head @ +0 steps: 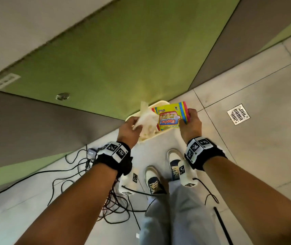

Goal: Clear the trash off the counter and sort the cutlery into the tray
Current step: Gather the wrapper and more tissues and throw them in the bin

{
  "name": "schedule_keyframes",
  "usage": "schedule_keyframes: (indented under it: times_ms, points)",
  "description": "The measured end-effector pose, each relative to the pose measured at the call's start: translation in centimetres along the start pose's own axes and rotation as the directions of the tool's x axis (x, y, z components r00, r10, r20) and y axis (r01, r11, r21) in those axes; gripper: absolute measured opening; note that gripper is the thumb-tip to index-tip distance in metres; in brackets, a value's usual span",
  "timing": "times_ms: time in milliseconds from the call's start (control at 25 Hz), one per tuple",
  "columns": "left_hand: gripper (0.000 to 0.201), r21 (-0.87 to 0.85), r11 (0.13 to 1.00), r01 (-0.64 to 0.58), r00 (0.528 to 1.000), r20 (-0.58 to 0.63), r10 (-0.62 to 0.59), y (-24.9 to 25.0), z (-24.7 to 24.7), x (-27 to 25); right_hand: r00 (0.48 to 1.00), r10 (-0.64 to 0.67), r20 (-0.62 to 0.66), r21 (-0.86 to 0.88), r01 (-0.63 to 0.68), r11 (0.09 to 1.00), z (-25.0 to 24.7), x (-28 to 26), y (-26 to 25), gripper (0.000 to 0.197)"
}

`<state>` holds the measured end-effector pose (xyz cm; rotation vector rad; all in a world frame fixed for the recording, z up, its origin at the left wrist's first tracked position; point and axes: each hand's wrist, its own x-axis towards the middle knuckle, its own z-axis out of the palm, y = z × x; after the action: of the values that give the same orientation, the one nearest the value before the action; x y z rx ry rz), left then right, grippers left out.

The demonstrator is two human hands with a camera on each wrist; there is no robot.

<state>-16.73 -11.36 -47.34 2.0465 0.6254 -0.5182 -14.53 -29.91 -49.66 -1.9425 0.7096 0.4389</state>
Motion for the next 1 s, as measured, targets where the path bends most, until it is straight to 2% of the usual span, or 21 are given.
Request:
schedule_keyframes:
  times_ms: [160,480,640,720,840,920,1000]
  points:
    - [0.026,0.005,0.997,0.072,0.996,0.048,-0.072,-1.5,2.3,3.0,0.997,0.012,0.075,-0.046,-0.009,0.999,1.9,2.3,2.1,0.040]
    - [0.035,0.180,0.976,0.124,0.991,0.031,-0.131,-5.0,5.8,8.3,0.993,0.001,0.117,-0.053,0.005,0.999,5.9,7.0,6.1,0.038]
    - [0.036,0.244,0.962,0.120,0.988,0.070,-0.141,-7.4,7.0,11.6,0.987,-0.002,0.163,-0.092,0.018,0.996,9.1,9.5,7.7,0.036]
    - [0.039,0.305,0.943,0.133,0.978,0.114,-0.175,-8.7,7.4,13.4,0.974,0.002,0.228,-0.166,0.037,0.985,10.4,10.5,8.2,0.039]
    - [0.057,0.414,0.892,0.182,0.942,0.187,-0.279,-10.7,8.0,15.3,0.943,0.014,0.331,-0.399,0.126,0.908,11.4,11.6,8.4,0.060]
    - [0.068,0.466,0.859,0.211,0.923,0.194,-0.332,-11.1,8.1,15.5,0.956,-0.031,0.293,-0.459,0.170,0.872,11.3,11.4,8.1,0.070]
    - [0.073,0.523,0.832,0.185,0.933,0.173,-0.316,-10.9,7.7,15.0,0.960,-0.073,0.269,-0.504,0.205,0.839,10.8,10.4,7.8,0.070]
